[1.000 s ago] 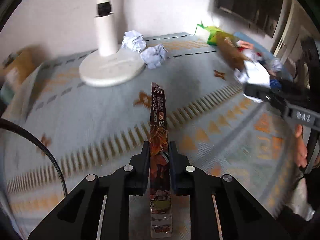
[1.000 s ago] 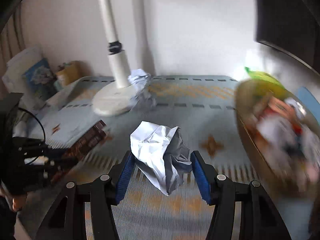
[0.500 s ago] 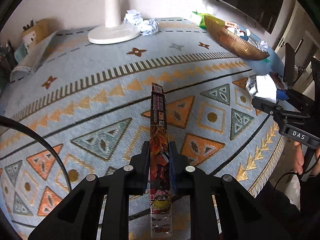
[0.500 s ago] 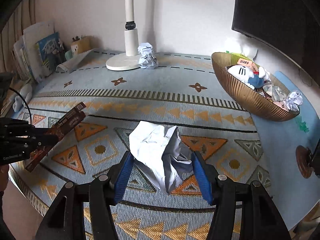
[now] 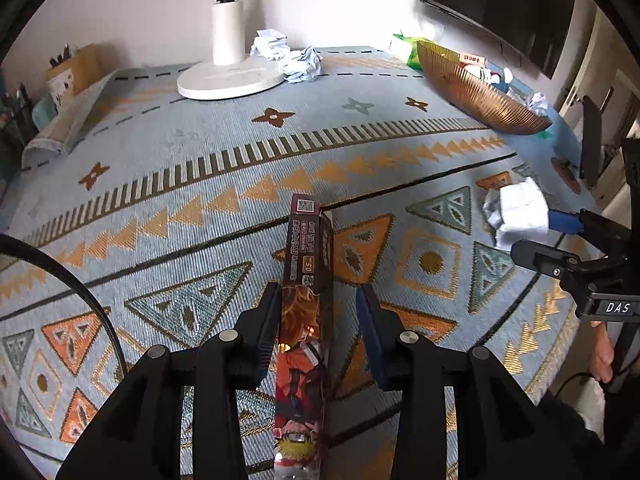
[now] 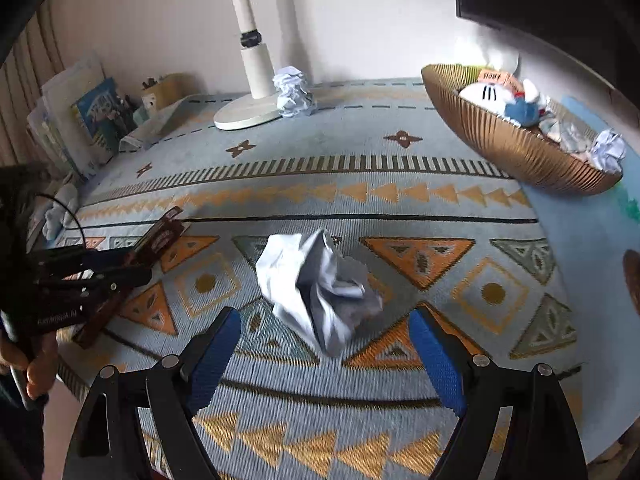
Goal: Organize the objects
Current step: 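Lift the snack box with left tool while right tool lifts the paper ball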
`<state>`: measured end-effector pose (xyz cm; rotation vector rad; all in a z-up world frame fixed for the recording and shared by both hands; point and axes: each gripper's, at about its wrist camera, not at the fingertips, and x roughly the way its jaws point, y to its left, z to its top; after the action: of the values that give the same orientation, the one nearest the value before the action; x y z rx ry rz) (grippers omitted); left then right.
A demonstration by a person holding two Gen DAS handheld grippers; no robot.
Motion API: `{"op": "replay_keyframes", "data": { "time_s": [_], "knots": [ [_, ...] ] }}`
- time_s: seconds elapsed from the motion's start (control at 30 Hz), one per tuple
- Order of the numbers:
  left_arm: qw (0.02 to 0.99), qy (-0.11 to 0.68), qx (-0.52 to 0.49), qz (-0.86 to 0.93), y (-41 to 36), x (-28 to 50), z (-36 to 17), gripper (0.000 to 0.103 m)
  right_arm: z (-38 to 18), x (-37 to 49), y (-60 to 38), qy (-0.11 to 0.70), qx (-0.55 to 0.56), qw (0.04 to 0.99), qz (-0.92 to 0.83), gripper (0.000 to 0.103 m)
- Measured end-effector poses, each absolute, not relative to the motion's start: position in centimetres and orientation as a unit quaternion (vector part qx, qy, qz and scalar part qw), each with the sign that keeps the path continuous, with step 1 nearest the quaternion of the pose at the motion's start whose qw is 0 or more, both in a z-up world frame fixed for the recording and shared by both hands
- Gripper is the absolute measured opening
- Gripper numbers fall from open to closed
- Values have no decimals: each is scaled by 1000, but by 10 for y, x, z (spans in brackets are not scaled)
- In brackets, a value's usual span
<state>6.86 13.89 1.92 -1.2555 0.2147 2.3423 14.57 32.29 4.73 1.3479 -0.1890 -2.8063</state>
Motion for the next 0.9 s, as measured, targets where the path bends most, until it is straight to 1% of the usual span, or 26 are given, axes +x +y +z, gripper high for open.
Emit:
{"op": "replay_keyframes", "data": {
  "time_s": [0.03,0.07,0.1,0.17,0.23,0.3,0.47,0.6,0.77,0.83,0.9],
  "knots": [
    [230,88,-455,856,141,70,19,22,46,143,321,-63,431,15,-900,82],
    [228,96,-453,856,143,71,19,20,45,142,320,-65,430,17,-900,69],
    [231,98,-453,855,144,73,19,20,44,141,319,-67,430,19,-900,59],
    [236,96,-454,854,144,75,20,15,40,140,316,-69,433,26,-898,47],
    [238,96,-456,852,147,76,21,14,40,143,315,-74,426,28,-901,45],
    [240,92,-457,851,151,77,23,14,43,148,316,-74,417,31,-906,41],
    [274,86,-448,847,175,79,40,14,62,161,331,-80,389,16,-918,40],
    [302,85,-420,851,203,77,64,14,82,169,361,-101,359,-15,-928,39],
    [347,67,-374,858,242,59,109,14,107,176,411,-134,316,-56,-937,37],
    [354,67,-359,861,255,50,122,14,117,174,430,-140,307,-61,-939,32],
    [355,66,-347,866,263,44,129,14,124,173,444,-148,298,-66,-941,32]
  ]
}}
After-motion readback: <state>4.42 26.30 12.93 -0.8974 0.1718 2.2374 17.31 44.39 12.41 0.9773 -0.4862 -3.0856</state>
